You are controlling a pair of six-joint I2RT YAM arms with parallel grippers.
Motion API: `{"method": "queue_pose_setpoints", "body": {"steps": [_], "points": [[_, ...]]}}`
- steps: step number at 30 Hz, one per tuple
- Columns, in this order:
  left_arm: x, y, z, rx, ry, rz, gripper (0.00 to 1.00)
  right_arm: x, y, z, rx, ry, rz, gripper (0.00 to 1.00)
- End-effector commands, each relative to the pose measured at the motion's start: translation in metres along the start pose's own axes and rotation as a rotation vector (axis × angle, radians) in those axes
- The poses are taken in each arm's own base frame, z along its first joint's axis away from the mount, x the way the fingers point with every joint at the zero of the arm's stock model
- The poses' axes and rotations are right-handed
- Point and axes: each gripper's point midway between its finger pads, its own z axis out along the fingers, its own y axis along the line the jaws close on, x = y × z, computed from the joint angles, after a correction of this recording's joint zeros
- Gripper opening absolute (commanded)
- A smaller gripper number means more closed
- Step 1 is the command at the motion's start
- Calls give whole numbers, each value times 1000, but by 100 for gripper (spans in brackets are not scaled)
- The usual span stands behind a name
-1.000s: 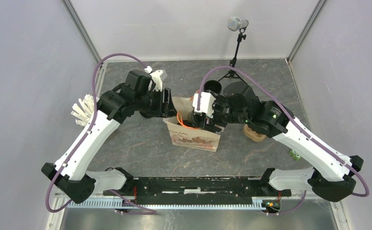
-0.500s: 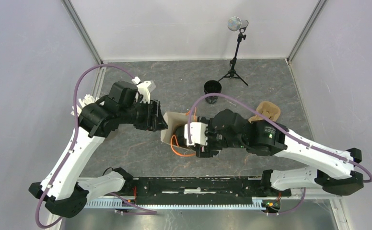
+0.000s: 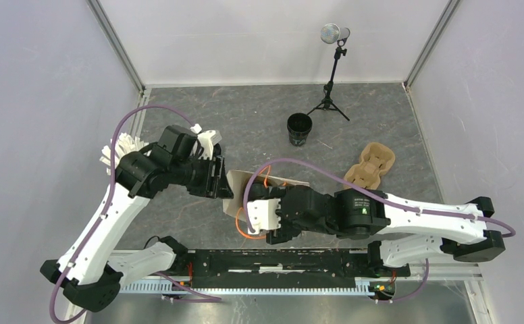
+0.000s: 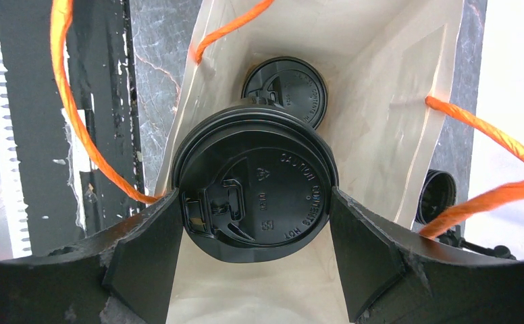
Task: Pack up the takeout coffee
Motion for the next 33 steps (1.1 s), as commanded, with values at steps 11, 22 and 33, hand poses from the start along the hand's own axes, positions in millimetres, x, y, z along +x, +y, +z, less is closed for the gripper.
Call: {"method": "queue_pose_setpoints", "body": {"steps": [11,22,33], "points": [[14,-19,-5,151,-47,-47,43,18,3,0,69,70,-60,64],[11,-18,2,150,-40,-47,41,31,3,-2,79,108,-95,64],[-26,-29,5,240,-275,59,7,24,-55,6,215,87,-113,66]]}}
